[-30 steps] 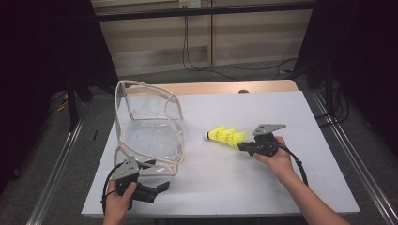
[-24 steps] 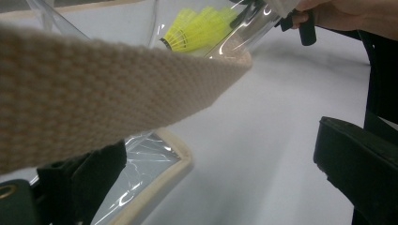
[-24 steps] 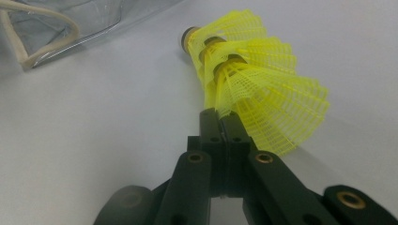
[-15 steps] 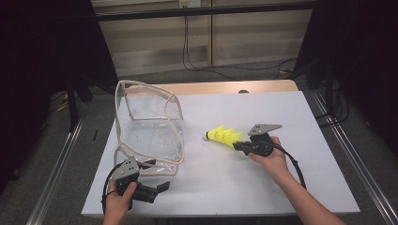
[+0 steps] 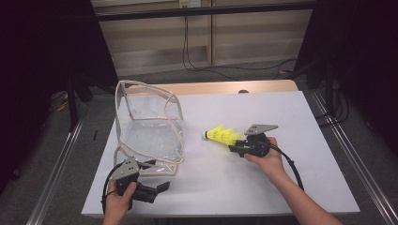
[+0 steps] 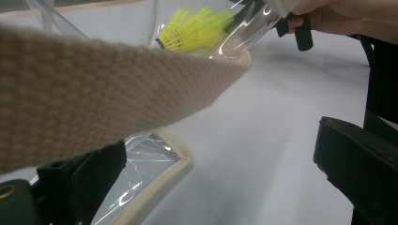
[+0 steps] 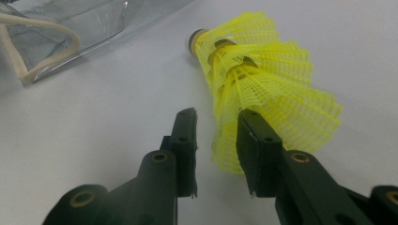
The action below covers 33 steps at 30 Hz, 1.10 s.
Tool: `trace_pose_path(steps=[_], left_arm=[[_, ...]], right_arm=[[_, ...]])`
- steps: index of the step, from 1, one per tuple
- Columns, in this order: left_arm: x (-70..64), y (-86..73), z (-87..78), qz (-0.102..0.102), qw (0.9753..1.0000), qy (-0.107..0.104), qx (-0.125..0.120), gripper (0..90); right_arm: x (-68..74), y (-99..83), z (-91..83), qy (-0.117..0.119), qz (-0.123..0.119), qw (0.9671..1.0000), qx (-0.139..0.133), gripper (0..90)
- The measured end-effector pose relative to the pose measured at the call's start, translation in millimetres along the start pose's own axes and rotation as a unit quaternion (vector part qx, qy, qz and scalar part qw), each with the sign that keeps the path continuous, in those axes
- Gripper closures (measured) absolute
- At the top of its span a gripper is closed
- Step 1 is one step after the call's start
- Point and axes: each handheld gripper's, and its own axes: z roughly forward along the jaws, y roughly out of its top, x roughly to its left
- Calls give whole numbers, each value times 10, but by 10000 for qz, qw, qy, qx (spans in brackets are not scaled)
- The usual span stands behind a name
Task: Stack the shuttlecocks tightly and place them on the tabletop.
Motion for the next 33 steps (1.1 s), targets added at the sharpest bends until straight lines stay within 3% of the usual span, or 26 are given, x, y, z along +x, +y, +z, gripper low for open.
trace_pose_path(steps=[15, 33], left_arm=[[0, 1, -1, -3, 10000, -1, -7, 28], [1, 1, -2, -1, 10000, -3, -6, 28]], right_arm=[[12, 49, 52, -275, 201, 9994, -99, 391], [65, 113, 194, -416, 323, 9985, -133, 304]])
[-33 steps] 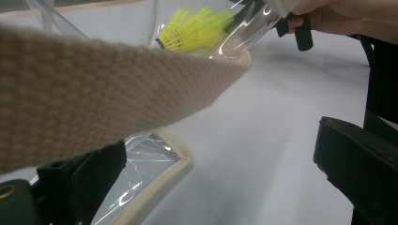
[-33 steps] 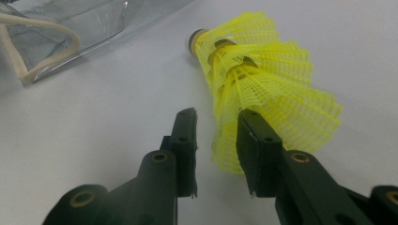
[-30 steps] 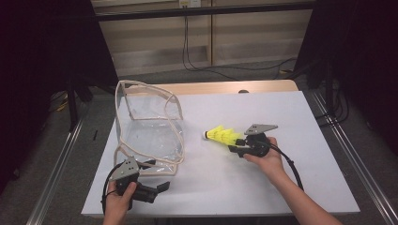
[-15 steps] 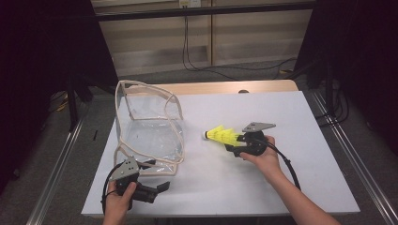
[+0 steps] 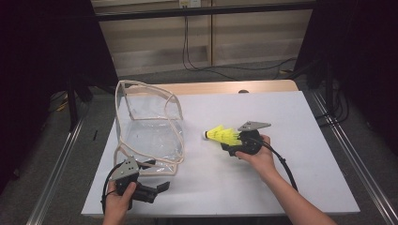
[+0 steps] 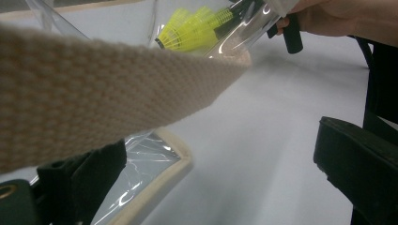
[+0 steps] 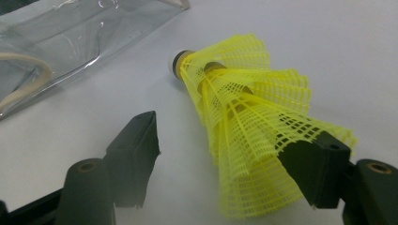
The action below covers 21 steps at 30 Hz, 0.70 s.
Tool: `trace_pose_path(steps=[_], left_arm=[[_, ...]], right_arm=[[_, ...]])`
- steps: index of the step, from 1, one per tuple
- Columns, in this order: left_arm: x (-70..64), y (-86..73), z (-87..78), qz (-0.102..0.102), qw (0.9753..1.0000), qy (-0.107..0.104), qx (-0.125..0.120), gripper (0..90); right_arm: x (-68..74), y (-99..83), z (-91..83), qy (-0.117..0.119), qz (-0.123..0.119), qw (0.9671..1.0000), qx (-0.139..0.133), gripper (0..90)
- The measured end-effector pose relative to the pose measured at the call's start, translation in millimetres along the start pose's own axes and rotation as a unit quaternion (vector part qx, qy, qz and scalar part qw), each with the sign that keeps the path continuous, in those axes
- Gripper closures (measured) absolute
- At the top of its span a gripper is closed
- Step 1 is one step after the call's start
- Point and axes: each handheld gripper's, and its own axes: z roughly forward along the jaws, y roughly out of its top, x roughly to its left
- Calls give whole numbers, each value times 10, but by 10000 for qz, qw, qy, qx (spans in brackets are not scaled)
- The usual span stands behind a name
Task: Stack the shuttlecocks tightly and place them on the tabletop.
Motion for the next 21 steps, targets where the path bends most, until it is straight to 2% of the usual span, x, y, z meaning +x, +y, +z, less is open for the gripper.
trace_pose_path(steps=[4, 8, 21], left_arm=[[-1, 0, 1, 2, 10000, 1, 0, 28], [-1, 0, 1, -6, 10000, 15, -10, 28], [4, -4, 3, -8, 10000, -17, -28, 28]], right_arm=[[8, 3, 27, -52, 4, 10000, 16, 329], [20, 3, 48, -90, 2, 10000, -8, 410], [88, 17, 125, -279, 33, 9996, -70, 509]])
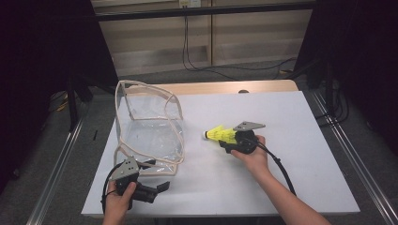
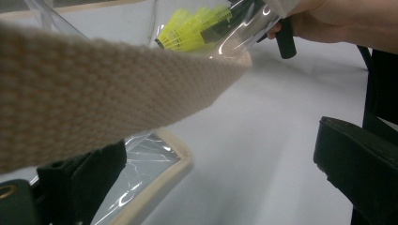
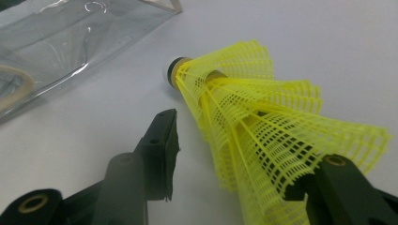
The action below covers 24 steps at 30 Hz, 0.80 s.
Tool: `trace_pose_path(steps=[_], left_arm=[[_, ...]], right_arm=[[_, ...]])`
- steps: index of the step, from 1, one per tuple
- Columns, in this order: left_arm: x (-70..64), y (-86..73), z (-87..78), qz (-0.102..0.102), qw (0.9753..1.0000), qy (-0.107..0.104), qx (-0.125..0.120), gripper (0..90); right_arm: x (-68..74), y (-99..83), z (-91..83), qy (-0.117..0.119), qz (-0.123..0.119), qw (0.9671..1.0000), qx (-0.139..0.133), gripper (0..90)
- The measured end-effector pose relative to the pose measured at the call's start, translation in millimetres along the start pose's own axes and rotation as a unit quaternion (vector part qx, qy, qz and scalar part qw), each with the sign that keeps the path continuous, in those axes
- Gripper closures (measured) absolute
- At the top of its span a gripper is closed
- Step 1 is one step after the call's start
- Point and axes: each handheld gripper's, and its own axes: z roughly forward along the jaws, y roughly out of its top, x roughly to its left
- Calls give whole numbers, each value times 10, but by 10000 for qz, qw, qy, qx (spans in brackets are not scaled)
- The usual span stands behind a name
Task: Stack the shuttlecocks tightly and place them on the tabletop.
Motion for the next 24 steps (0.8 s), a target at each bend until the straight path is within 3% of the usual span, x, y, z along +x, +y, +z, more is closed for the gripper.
trace_pose_path(steps=[7, 24], left_arm=[[2, 1, -2, 0, 10000, -1, 7, 28], [9, -2, -3, 4, 10000, -14, -5, 28]], right_arm=[[10, 0, 25, -99, -64, 9999, 2, 616], [18, 18, 98, -233, -76, 9997, 39, 652]])
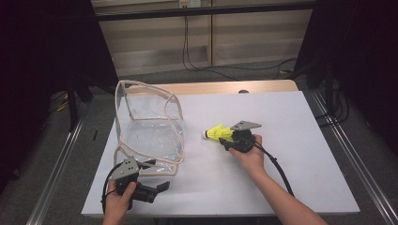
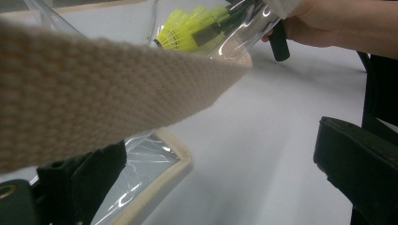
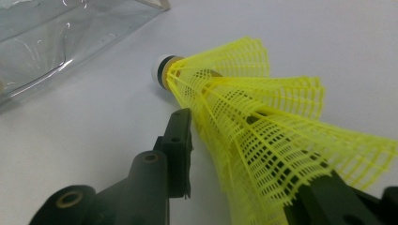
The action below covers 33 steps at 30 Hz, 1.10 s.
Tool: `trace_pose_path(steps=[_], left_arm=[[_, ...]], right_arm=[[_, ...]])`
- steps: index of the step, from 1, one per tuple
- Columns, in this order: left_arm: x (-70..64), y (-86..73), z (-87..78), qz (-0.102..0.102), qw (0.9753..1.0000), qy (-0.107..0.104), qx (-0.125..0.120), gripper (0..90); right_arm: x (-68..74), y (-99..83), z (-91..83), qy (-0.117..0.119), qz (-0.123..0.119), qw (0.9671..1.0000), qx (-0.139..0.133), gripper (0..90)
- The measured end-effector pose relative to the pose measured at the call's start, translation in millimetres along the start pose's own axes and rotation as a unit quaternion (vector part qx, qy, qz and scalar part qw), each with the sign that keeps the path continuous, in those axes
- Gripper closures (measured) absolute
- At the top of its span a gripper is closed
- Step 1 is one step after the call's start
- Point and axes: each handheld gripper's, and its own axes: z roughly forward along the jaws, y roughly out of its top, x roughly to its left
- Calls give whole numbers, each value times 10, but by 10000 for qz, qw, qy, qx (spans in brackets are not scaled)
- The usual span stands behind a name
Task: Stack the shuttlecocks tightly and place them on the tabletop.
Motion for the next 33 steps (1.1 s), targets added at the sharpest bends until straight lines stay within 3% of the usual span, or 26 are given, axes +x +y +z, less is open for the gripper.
trace_pose_path(steps=[10, 14, 22, 28, 31, 33], left_arm=[[0, -2, -2, -3, 10000, -9, -3, 28], [4, -2, -2, 2, 10000, -9, -8, 29], [-1, 0, 0, 3, 10000, 0, 1, 28], [-6, 2, 7, 0, 10000, 16, 0, 26], [-7, 4, 7, 2, 10000, 17, 15, 24], [-7, 3, 5, 1, 10000, 13, 16, 23]], right_arm=[[28, 40, 30, -53, -178, 9998, 3, 779], [9, 47, 22, 51, -196, 9998, 18, 795], [-46, 25, -124, 280, -301, 9991, 68, 797], [-53, -21, -223, 409, -577, 9973, 204, 789], [-30, -33, -207, 468, -598, 9968, 256, 766], [-21, -36, -191, 433, -528, 9974, 221, 705]])
